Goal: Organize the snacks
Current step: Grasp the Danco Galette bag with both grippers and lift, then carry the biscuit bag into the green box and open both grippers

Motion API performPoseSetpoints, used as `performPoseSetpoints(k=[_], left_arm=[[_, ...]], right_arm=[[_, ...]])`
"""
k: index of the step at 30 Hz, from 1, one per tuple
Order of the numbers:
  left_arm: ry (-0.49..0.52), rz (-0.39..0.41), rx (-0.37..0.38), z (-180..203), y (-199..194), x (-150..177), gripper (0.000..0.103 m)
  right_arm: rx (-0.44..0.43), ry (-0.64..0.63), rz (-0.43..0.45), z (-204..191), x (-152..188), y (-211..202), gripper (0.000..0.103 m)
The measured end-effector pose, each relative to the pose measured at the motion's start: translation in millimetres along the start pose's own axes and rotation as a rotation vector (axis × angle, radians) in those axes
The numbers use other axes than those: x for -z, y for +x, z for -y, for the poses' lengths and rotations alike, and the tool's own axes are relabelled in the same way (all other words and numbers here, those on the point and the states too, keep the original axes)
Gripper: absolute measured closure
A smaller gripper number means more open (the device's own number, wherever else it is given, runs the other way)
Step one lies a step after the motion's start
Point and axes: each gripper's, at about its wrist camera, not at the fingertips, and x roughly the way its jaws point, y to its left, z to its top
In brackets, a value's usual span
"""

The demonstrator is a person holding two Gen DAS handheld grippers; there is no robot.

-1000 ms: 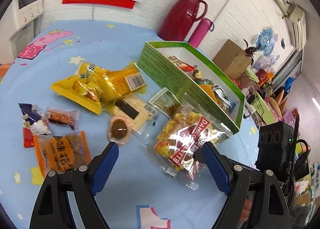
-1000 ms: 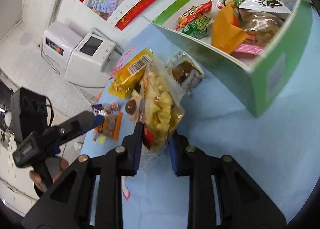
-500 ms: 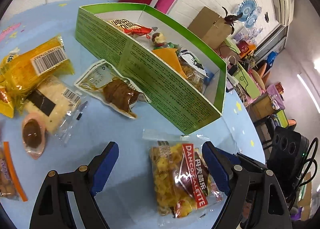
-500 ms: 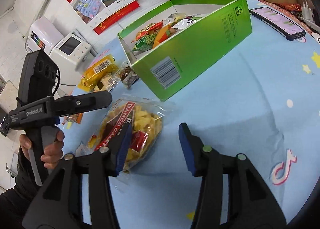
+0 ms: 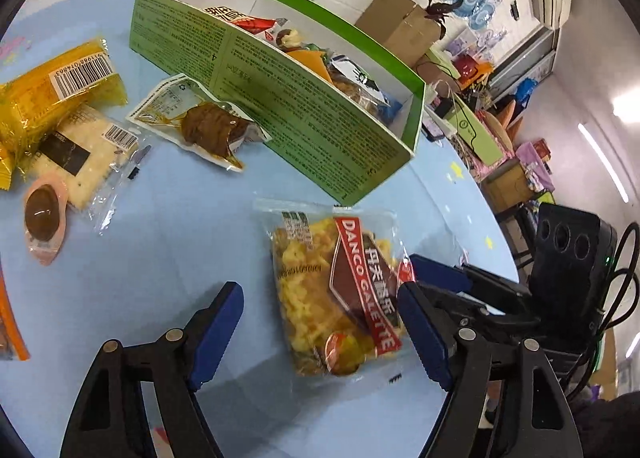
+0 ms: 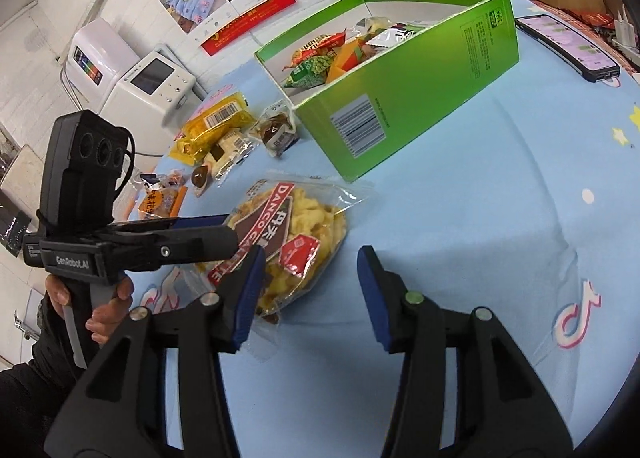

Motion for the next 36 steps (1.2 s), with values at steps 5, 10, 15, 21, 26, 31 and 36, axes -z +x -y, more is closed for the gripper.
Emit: performPoseSetpoints(k=[5, 10, 15, 21, 26, 31, 36], left_arm=[[-0.011, 0.054, 0.003, 7, 3, 3, 0.055], [0.022, 0.092, -0.02, 27, -11, 5, 0.06], [0.088, 0.208, -0.027, 53, -48, -12, 0.06], [0.099, 0.337, -0.018, 64, -72, -65, 0.06], [0.089, 0.387, -0.044, 55, -66, -115, 0.06], [0.035, 0.369, -0.054, 33, -43, -155, 0.06], [0.001, 0.333, -0.084, 8, -16, -181, 0.06]], right_arm=[[-0.016, 0.0, 0.011, -5, -1, 12, 0.067], [0.007, -0.052, 0.059, -20, -1, -13, 0.08], [-0.01, -0.107, 0.168, -38, -21, -46, 0.08], [-0.01, -0.161, 0.285, -46, -74, -60, 0.08], [-0.001, -0.15, 0.318, -31, -125, -41, 0.08], [-0.023, -0.087, 0.283, -1, -165, -9, 0.08], [-0.007, -0.066, 0.236, 17, -183, 23, 0.079]])
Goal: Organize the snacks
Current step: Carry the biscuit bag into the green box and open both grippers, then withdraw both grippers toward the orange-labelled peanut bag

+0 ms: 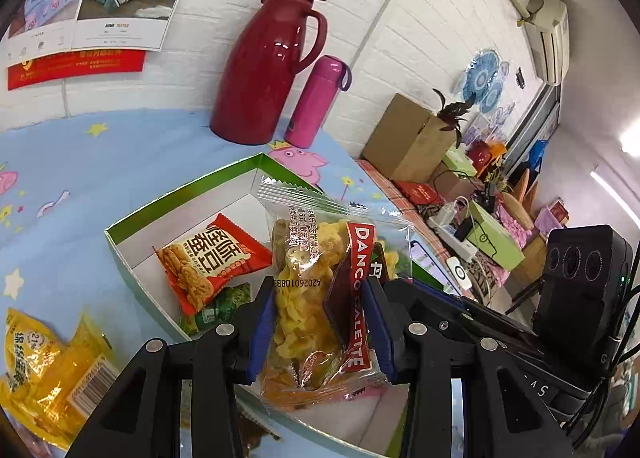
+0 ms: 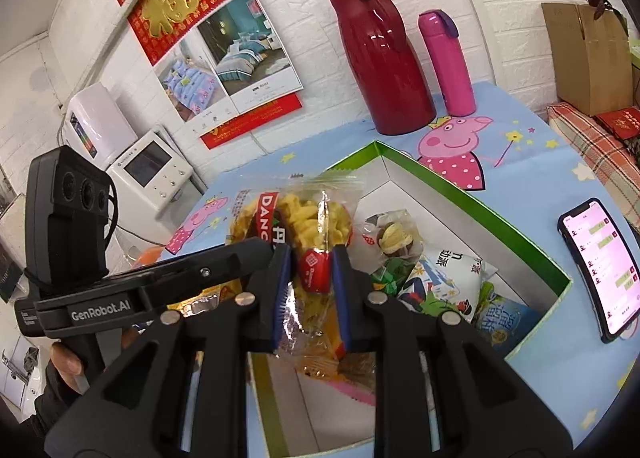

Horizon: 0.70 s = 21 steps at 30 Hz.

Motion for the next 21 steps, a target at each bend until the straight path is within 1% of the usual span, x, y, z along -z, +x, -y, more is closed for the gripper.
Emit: performPoseSetpoints(k=[2, 4, 5, 6, 8, 12, 14, 18, 21], left_arm=[[-0.016, -0.016, -0.027, -9, 12, -4, 0.054], [-0.045, -0.031, -0.067, -18, 18, -4, 0.023], [-0.066, -0.02, -0.089, -23, 16, -1, 0.02], [-0.081, 0.003, -0.102, -27, 13, 1, 0.019], [-0.083, 0.014, -0.11, -32, 9, 4, 0.018], [-0.081, 0.024, -0.146, -35, -1, 10, 0.018], [-0.079, 0.031, -0.158, -31, -9, 14, 0.018], [-0.058, 0.051, -0.19, -16, -33, 24, 0.018], [-0.044, 0.069, -0.202, -7, -53, 34, 0.018]], right_arm=[[0.018, 0.001, -0.027, 7, -1, 13, 0.078], [0.057, -0.006, -0.043, 13, -2, 22, 0.061], [0.084, -0.012, -0.038, 16, -1, 22, 0.045], [0.104, -0.016, -0.028, 19, 0, 20, 0.037], [0.113, -0.011, -0.015, 24, 3, 15, 0.036], [0.118, 0.006, -0.023, 25, 7, 8, 0.035], [0.112, -0.002, -0.019, 17, 9, 0, 0.034], [0.089, -0.032, 0.013, -5, 13, -22, 0.026], [0.068, -0.063, 0.033, -22, 17, -38, 0.024]])
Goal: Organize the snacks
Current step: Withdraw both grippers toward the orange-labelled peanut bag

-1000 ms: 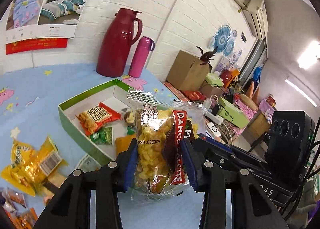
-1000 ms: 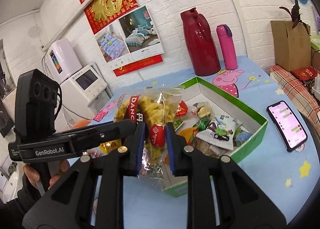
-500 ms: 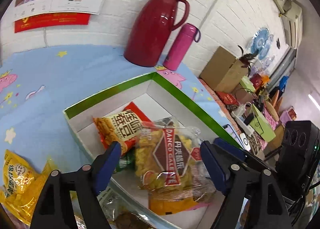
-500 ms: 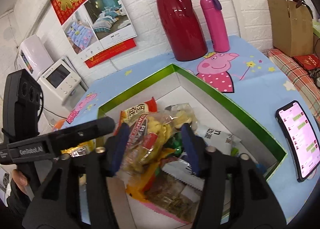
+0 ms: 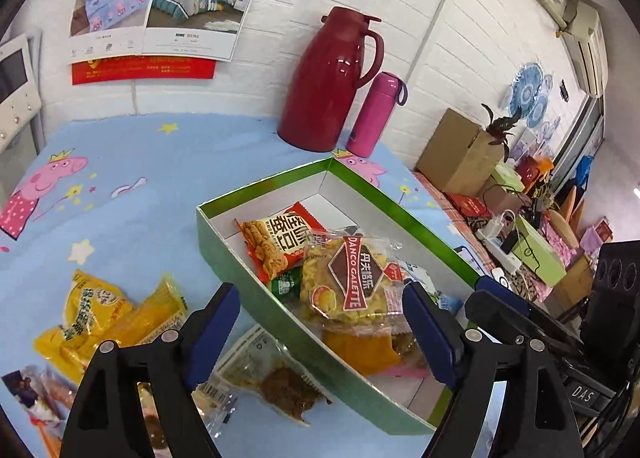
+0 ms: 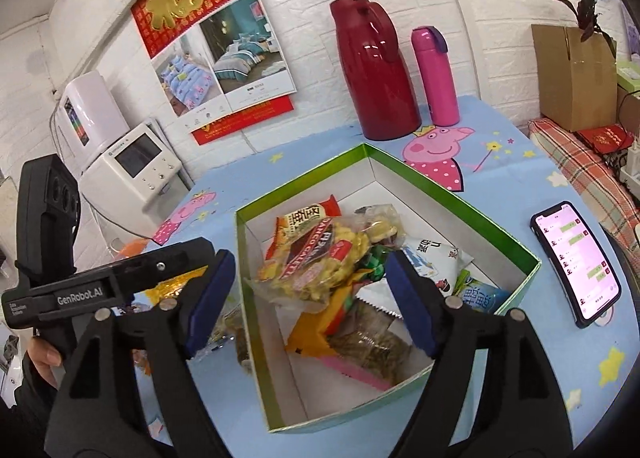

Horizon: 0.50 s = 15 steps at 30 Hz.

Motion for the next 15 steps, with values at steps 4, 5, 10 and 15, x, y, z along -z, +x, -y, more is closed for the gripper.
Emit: performPoseSetpoints(k=[4, 5, 10, 15], left_arm=[[-0.004, 0.018, 0.004, -1, -36, 15, 0.018], [-0.007, 0.021, 0.001, -5, -45, 18, 0.018], [-0.041, 0.041, -0.059, -39, -92, 37, 0.018], [-0.09, 0.063, -0.171, -89, -132, 59, 0.018]], right_arm=[[-0.024, -0.026, 0.003, -21, 8, -17, 0.023], [-0.036, -0.037, -0.001, -27, 10, -21, 0.022], [-0.079, -0.112, -0.042, -62, 28, -27, 0.022], [-0.149, -0.182, -0.131, -100, 50, -8, 0.022]])
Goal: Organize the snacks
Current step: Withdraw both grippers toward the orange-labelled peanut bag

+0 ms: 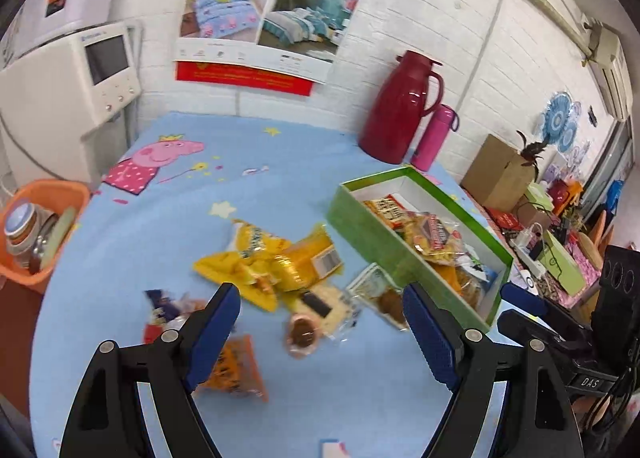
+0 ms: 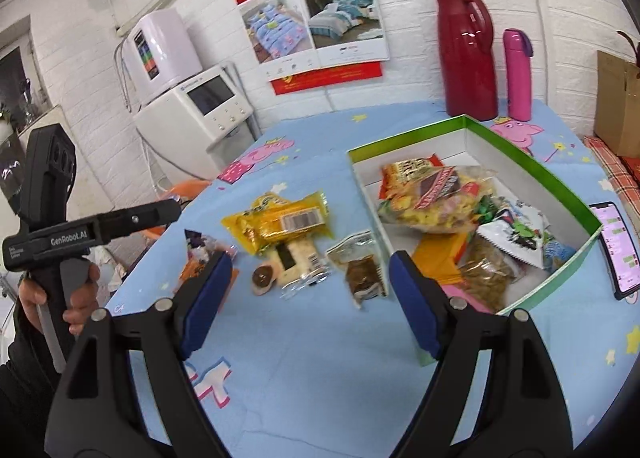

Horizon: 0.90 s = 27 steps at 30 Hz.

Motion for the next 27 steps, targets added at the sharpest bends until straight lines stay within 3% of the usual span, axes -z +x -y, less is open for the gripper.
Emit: performPoseSetpoints(k=[6, 11, 16, 21, 27], left_arm=[[-0.035, -0.029, -0.085, -53, -12, 29, 0.018], [-0.081, -0.069, -0.058, -81, -10, 53, 0.018], [-0.053, -0.088, -0.049, -88, -2, 69, 0.018], [-0.049, -0.115, 0.021, -92, 8, 75, 0.018], [-0.154, -0.137, 0.125, -109, 25, 66, 0.022]], right_arm=[[-0.042, -0.067, -0.119, -39, 20, 51, 0.022], [-0.042, -0.104, -0.196, -56, 34, 92, 0.022], [-0.001, -0.143, -0.25, -62, 38, 125, 0.038], [-0.087, -0.145, -0.274, -78, 39, 141, 0.042], [-0.157, -0.244, -0.317, -107, 51, 156, 0.043]])
